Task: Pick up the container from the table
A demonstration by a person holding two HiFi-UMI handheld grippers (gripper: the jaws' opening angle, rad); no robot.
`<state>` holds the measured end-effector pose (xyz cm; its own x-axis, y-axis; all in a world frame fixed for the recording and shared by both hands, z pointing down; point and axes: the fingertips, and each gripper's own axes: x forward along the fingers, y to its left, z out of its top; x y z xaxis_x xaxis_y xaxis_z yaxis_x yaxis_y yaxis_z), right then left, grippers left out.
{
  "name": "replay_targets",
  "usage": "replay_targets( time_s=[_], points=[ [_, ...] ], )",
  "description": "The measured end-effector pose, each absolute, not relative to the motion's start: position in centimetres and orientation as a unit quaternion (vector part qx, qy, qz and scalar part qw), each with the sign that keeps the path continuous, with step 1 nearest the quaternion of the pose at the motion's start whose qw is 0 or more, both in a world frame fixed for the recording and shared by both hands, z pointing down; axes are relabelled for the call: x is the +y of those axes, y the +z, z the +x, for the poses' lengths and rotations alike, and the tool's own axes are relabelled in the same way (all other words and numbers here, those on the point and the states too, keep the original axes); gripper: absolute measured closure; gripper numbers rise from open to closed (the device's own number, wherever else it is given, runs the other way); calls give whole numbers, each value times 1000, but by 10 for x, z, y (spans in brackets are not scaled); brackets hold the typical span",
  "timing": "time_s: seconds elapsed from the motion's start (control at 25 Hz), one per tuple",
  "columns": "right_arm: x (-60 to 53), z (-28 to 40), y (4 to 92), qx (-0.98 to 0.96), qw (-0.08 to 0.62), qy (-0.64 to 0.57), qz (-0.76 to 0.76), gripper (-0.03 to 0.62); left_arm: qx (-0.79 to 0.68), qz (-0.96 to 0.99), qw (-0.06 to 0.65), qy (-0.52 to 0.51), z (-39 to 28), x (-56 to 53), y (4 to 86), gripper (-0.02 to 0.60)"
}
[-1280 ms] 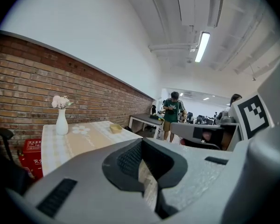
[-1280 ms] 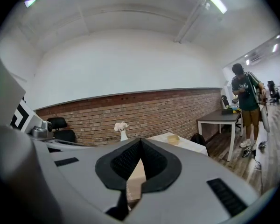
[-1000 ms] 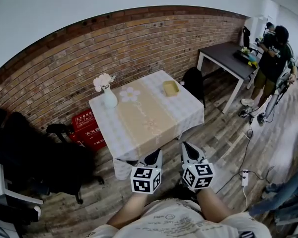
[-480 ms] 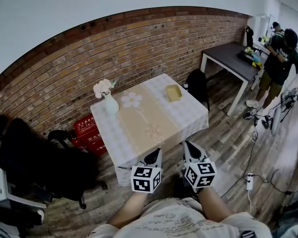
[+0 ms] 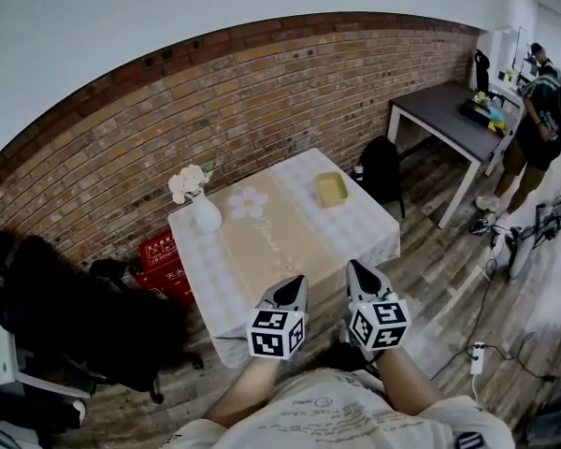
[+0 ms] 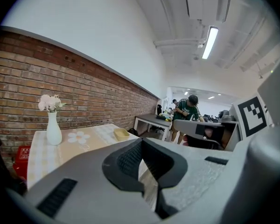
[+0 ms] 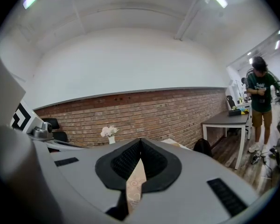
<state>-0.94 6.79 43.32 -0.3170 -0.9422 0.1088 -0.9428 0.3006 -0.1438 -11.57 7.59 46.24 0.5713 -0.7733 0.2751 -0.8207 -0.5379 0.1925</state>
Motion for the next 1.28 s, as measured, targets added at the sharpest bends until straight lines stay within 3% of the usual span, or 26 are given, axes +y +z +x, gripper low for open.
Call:
replay_targets(
  time_s=[1.28],
  points=[
    [-182, 112, 459, -821, 31, 145, 551, 591, -472, 852, 187, 126, 18, -166, 478, 578]
  ],
)
